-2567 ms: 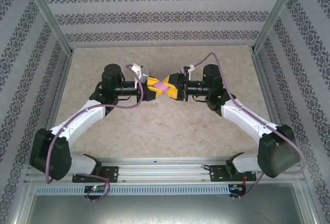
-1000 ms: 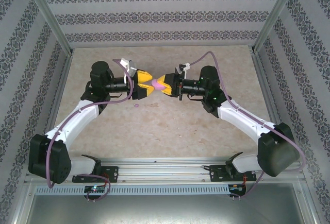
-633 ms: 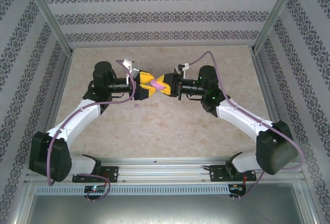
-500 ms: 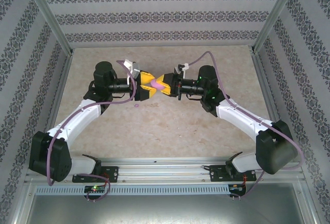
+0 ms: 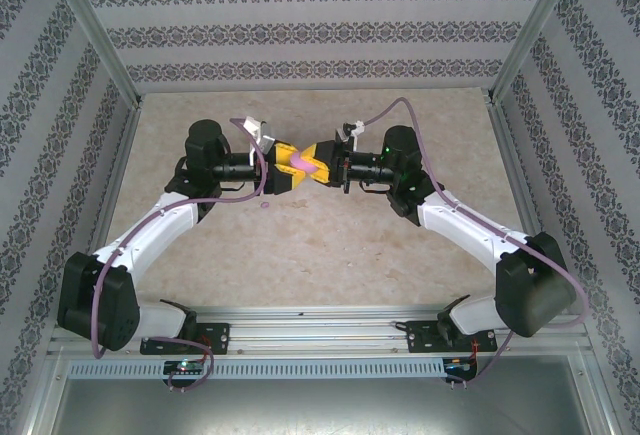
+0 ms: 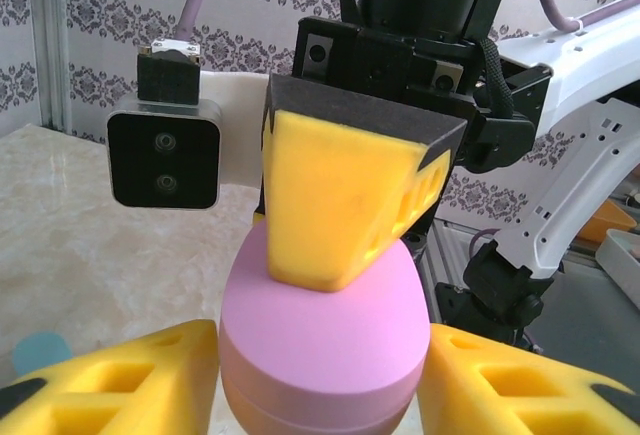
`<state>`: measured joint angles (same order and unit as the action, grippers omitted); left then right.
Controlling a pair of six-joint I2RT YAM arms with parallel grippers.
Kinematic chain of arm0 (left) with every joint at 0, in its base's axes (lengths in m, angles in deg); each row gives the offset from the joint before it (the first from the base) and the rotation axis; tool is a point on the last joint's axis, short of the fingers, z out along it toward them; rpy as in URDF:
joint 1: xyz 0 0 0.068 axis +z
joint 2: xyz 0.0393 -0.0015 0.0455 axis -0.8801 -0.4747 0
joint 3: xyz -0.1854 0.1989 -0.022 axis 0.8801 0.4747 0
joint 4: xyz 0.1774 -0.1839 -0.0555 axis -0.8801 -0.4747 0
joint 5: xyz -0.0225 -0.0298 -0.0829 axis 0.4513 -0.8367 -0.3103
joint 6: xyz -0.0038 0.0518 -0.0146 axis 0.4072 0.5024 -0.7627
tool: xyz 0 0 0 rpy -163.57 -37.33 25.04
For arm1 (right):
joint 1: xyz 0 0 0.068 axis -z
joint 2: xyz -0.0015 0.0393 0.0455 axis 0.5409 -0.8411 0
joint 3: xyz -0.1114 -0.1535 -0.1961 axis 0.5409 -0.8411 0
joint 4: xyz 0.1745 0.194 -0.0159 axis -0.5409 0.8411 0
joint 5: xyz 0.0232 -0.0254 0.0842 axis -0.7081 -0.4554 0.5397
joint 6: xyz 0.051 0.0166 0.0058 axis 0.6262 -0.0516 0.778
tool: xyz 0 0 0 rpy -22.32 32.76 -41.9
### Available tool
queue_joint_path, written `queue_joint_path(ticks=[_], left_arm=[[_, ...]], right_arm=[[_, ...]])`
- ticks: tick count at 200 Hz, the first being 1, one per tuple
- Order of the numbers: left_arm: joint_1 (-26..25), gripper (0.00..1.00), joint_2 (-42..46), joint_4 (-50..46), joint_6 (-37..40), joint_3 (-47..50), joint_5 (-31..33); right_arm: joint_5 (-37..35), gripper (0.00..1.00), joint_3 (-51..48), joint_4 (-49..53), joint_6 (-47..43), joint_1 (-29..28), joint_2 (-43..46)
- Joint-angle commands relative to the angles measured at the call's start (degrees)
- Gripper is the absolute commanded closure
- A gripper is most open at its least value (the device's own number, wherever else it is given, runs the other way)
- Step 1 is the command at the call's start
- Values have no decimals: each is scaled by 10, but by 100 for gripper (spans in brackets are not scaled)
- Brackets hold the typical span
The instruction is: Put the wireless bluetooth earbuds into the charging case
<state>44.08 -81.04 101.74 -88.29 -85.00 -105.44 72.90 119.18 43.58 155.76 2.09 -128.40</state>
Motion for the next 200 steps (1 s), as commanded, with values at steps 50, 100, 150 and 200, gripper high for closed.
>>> queue_joint_path(ticks=[50, 100, 150, 200], left_arm=[[-4, 73, -2, 67, -29, -7, -7], [-4, 79, 21, 13, -3, -6, -2], [-1, 80, 45, -109, 56, -23, -14], [-1, 80, 57, -159, 72, -32, -32]], right_arm=[[14, 67, 15, 1, -22, -9, 2], [13, 41, 49, 154, -146, 18, 50], [-116, 39, 204, 583, -548, 63, 154], [-198, 36, 259, 685, -799, -14, 160]])
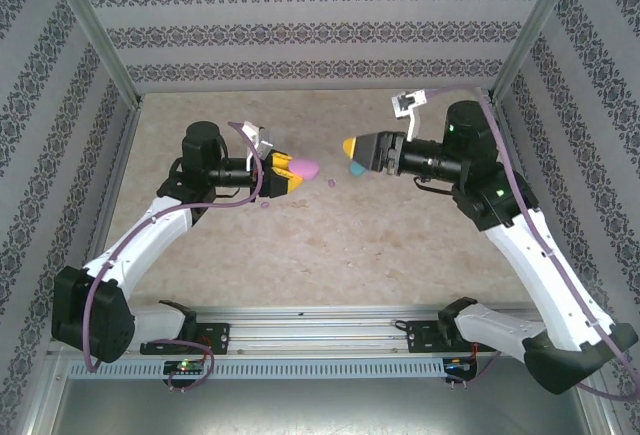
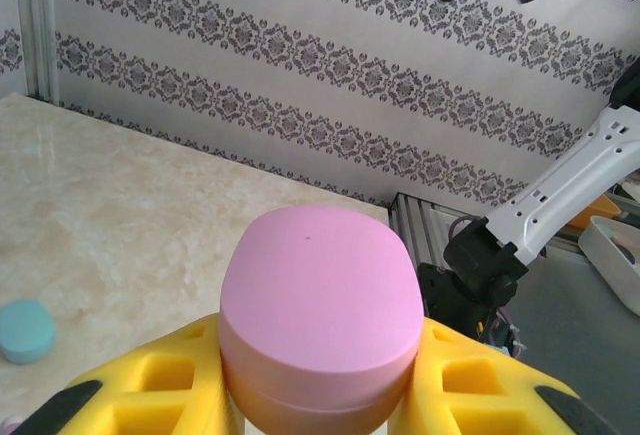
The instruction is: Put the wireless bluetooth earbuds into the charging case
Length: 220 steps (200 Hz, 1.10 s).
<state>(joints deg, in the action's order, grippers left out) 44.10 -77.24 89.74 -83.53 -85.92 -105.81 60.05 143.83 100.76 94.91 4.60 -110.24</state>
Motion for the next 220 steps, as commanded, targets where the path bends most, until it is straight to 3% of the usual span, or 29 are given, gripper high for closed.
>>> queue_joint_path(ticks=[1, 29, 126, 191, 220], left_arm=[[-1, 80, 19, -40, 25, -23, -29], [-1, 80, 26, -45, 29, -20, -46], [-1, 80, 26, -43, 10, -27, -68], [-1, 80, 25, -10, -12, -20, -71], [-2, 80, 25, 10, -28, -13, -73]], right_arm=[[-73, 36, 13, 114, -194, -42, -23], [-91, 35, 21, 125, -255, -69, -49], [-31, 35, 50, 96, -299, -97, -136], [-71, 35, 65, 102, -297, -92, -160], [-33, 36, 66, 94, -262, -57, -173]])
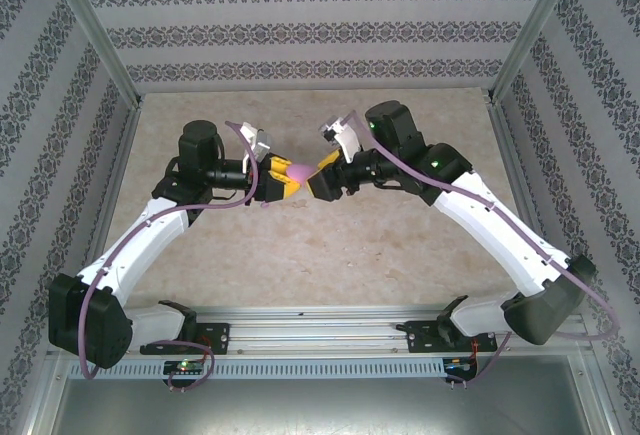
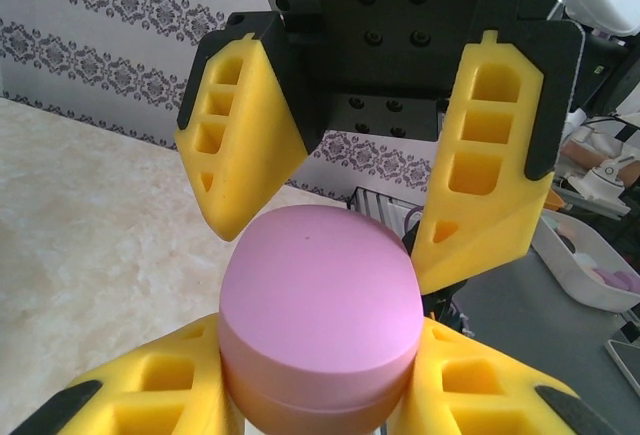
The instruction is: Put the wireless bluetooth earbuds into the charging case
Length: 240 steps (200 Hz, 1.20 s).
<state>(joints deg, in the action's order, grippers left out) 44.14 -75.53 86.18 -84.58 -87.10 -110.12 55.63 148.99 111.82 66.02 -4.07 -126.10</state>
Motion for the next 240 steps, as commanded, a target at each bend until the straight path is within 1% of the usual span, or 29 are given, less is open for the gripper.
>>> queue_joint_path(ticks=[1, 28, 71, 100, 134, 151, 160, 173, 192, 240], left_arm=[[-2, 80, 8, 46, -17, -1, -31], [-1, 81, 8, 54, -23, 1, -33], [-2, 81, 10, 70, -29, 7, -28], [-2, 81, 10, 106, -52, 19, -13], [-1, 81, 14, 115, -50, 36, 26], [-1, 81, 11, 127, -59, 38, 32], [-1, 81, 9, 145, -73, 41, 29], [-1, 81, 5, 169, -93, 44, 26], [-1, 81, 2, 180, -107, 44, 19], [-1, 81, 3, 210, -141, 50, 7]], right_arm=[[14, 36, 14, -19, 29, 32, -15], [42, 37, -5, -61, 75, 63, -12], [36, 38, -14, -89, 108, 86, -1], [10, 37, -23, -93, 133, 91, 7], [10, 37, -52, -109, 198, 92, 33], [20, 38, -82, -136, 225, 86, 57], [20, 38, -94, -143, 215, 75, 69], [5, 36, -101, -134, 175, 54, 82], [-13, 34, -102, -119, 134, 28, 90], [-31, 31, -63, -75, 83, -3, 50]])
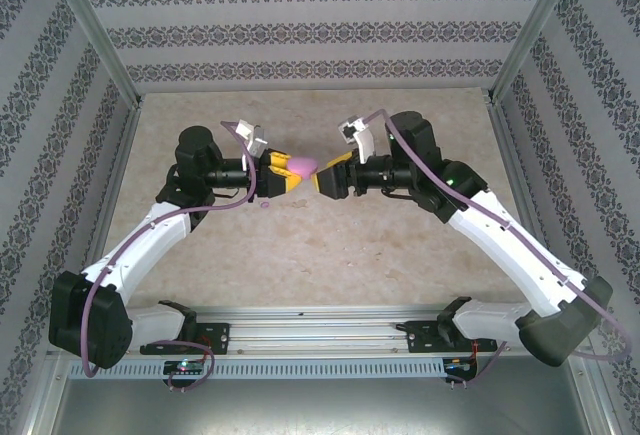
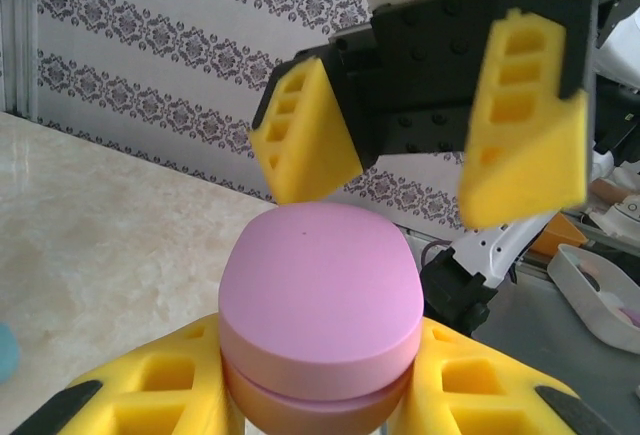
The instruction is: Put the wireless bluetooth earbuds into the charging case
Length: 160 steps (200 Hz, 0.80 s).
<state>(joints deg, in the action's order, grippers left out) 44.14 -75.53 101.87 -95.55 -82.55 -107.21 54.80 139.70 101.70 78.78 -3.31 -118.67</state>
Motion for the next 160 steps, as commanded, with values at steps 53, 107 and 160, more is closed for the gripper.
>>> queue_joint_path(ticks=[53, 107, 160], left_arm=[[-1, 81, 4, 50, -36, 3, -30], [-1, 81, 5, 26, -20, -1, -32], [-1, 81, 3, 37, -28, -2, -36]], right_arm=[[-55, 33, 80, 39, -41, -6, -58], [-25, 33, 84, 12, -16, 19, -60], [6, 33, 78, -12, 14, 31, -81]])
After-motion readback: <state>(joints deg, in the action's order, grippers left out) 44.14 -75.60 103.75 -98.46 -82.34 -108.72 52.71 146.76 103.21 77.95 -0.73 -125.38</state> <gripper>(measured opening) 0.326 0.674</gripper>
